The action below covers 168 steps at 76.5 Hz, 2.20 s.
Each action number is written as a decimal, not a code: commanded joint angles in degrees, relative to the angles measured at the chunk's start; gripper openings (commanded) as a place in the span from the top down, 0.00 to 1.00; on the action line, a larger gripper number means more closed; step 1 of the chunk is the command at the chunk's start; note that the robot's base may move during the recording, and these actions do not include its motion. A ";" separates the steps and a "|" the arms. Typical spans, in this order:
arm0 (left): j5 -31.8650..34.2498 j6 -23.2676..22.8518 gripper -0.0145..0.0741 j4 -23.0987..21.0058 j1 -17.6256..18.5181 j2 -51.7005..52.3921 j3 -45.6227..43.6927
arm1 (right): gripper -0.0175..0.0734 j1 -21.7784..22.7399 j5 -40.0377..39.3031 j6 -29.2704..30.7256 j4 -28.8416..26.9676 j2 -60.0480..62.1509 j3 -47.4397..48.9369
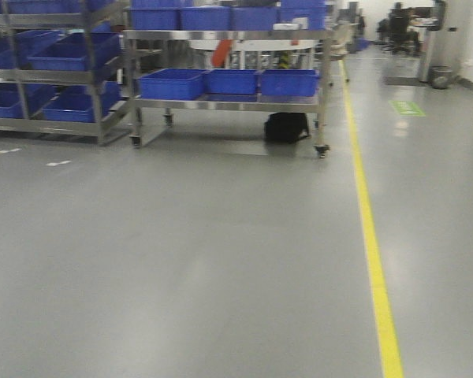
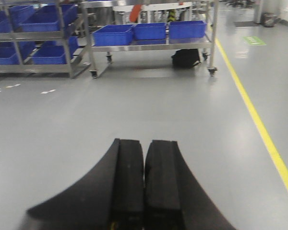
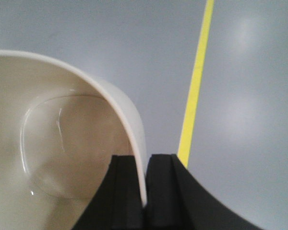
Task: Move white bin to right shelf second layer
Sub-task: 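Drive the base away from the table holding the bin in the right gripper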
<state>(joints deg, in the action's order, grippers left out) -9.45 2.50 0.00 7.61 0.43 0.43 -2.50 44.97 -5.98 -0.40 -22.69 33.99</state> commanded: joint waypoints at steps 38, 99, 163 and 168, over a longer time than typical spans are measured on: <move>5.02 -0.30 0.74 0.00 0.18 0.79 2.11 | 0.76 0.47 -5.28 -0.23 -0.06 -0.49 1.72; 5.02 -0.30 0.74 0.00 0.18 0.79 2.11 | 0.76 0.47 -5.28 -0.22 -0.06 -0.54 1.72; 5.02 -0.30 0.74 0.00 0.18 0.79 2.11 | 0.76 0.47 -5.28 -0.22 -0.06 -0.54 1.72; 5.02 -0.30 0.74 0.00 0.18 0.79 2.11 | 0.76 0.47 -5.28 -0.22 -0.06 -0.54 1.72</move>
<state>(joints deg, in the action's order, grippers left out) -9.45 2.50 0.00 7.61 0.43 0.43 -2.50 44.97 -5.98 -0.40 -22.69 33.99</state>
